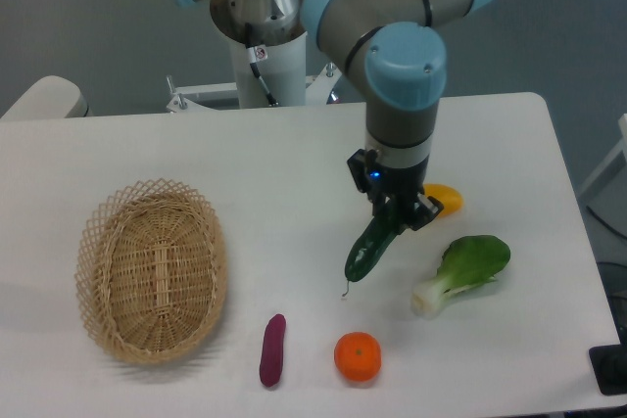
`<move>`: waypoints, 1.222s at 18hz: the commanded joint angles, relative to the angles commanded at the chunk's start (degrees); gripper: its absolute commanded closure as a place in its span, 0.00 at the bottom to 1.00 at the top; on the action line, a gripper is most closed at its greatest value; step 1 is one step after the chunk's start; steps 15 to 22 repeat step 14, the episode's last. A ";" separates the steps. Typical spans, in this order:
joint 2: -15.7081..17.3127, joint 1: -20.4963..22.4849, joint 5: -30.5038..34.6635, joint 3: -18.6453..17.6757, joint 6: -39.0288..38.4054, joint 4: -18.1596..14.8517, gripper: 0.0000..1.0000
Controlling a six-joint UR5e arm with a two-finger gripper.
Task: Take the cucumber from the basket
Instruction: 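Lift the cucumber out of the basket and carry it toward the yellow pepper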
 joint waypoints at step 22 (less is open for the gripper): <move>0.00 -0.44 -0.88 -0.18 -0.18 0.00 0.79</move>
